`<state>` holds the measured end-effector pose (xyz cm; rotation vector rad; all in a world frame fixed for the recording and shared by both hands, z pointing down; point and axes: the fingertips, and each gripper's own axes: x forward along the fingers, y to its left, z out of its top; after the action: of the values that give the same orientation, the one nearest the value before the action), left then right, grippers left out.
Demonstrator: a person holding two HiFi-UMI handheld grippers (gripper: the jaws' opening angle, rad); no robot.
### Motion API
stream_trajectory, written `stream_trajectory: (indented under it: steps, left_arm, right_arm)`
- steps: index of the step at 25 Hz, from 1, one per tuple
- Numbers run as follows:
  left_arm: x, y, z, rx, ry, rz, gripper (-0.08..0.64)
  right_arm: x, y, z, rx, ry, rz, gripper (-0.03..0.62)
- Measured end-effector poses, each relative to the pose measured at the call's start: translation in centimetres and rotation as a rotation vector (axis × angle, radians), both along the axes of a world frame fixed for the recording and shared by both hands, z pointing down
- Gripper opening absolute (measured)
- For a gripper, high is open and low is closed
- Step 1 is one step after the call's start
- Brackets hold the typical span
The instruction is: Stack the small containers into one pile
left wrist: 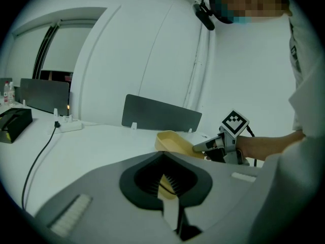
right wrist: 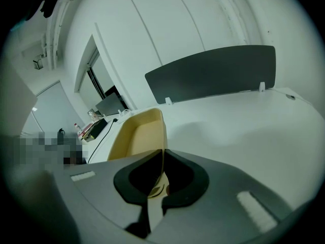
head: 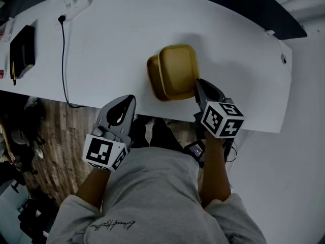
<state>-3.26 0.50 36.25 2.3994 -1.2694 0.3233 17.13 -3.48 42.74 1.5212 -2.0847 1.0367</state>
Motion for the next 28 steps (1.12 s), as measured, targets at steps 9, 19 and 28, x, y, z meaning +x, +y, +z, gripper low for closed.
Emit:
stream_trajectory:
  steps: [9, 19, 28]
  left_arm:
    - [-1.5, -0.9, 0.8, -0.022, 0.001, -0.012, 0.002]
    - [-1.7, -1.1, 2.1, -0.051, 0.007, 0.000, 0.002]
    - [-1.7, -0.7, 2.9, -0.074, 0.002, 0.002, 0.002]
  right_arm:
    - [-2.3, -0.5, 1.9, -0.051, 0.004, -0.048, 0.029]
    - [-3.6, 0.9, 4.2, -0.116, 0.012, -0.077, 0.029]
    - [-3.5, 0.9, 5.2, -0.125, 0.047, -0.088, 0.029]
